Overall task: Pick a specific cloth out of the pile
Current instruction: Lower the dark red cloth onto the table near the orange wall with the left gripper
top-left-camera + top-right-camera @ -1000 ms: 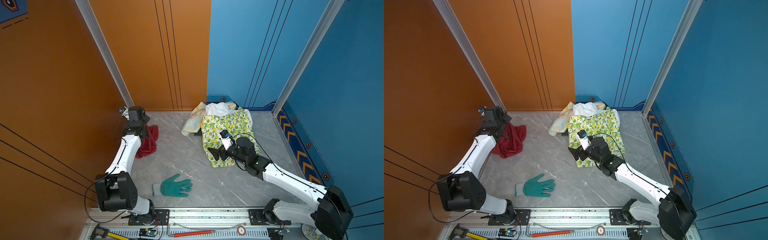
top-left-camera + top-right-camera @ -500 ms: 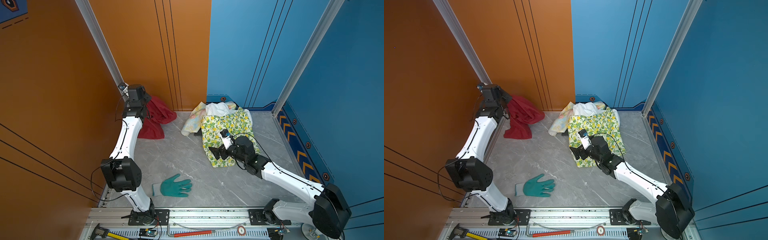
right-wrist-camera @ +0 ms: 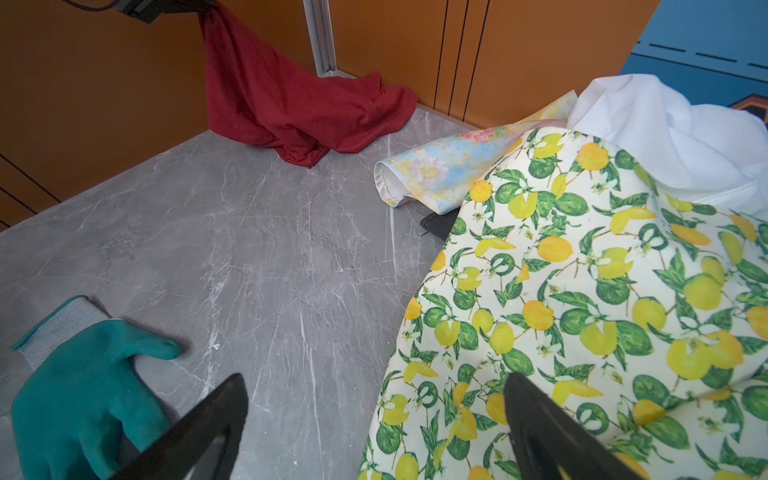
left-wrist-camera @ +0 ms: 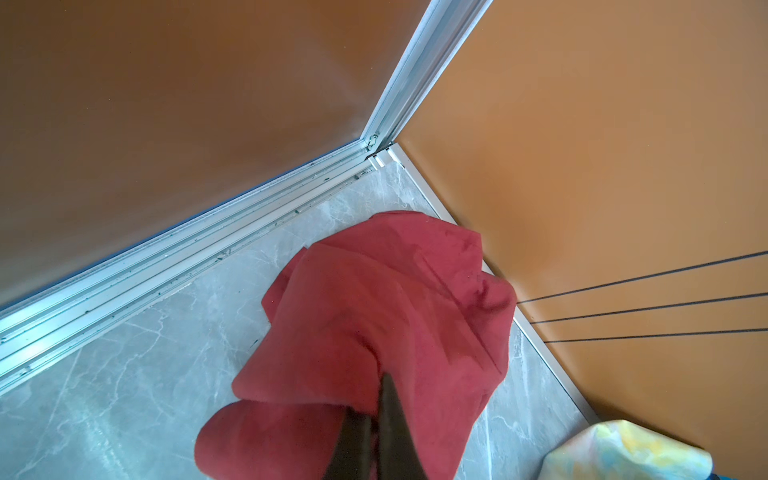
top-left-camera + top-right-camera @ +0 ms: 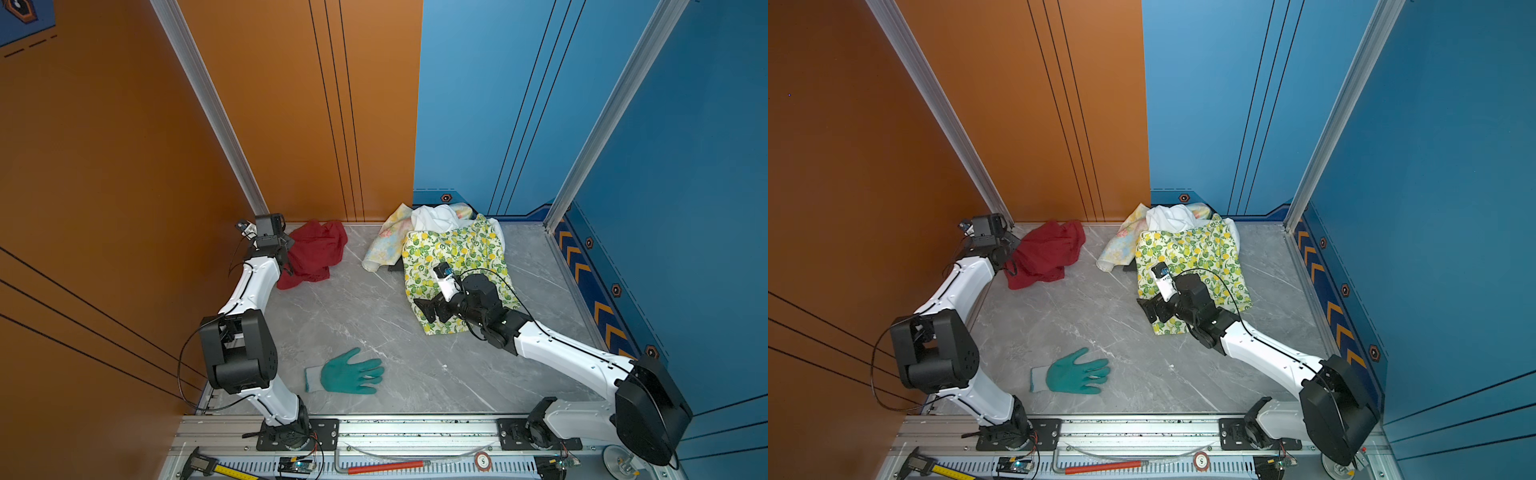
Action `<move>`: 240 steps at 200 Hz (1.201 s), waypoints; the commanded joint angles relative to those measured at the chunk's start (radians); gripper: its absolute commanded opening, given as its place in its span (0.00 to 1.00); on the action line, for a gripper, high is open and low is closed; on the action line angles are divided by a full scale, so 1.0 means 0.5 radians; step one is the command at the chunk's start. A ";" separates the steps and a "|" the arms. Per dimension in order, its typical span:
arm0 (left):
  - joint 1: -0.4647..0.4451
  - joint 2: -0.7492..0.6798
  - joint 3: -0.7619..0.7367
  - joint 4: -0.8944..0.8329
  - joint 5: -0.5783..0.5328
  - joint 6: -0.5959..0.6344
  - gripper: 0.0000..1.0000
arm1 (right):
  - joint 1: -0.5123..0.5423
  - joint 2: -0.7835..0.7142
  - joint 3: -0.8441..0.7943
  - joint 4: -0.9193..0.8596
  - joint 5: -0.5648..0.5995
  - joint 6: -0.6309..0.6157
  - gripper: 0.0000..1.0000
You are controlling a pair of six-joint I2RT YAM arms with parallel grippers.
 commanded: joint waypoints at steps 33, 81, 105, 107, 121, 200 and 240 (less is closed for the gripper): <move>-0.208 0.504 0.460 -0.198 -0.026 0.256 0.00 | 0.008 0.041 0.037 0.001 0.044 0.040 0.97; -0.297 1.138 1.294 -0.698 0.041 0.445 0.00 | -0.037 0.131 0.057 -0.002 0.035 0.023 0.97; -0.259 1.472 1.770 -1.045 0.197 0.456 0.00 | -0.065 0.192 0.058 0.019 0.019 0.025 0.97; -0.256 1.494 1.798 -1.064 0.207 0.458 0.00 | -0.068 0.198 0.058 0.022 0.020 0.026 0.97; -0.233 1.633 1.976 -1.202 0.276 0.470 0.00 | -0.080 0.233 0.062 0.032 0.008 0.028 0.97; -0.064 1.749 1.926 -1.377 0.437 0.491 0.00 | -0.110 0.384 0.107 0.094 -0.064 0.069 0.97; 0.018 1.745 1.915 -1.376 0.470 0.468 0.00 | -0.106 0.372 0.119 0.087 -0.072 0.069 0.98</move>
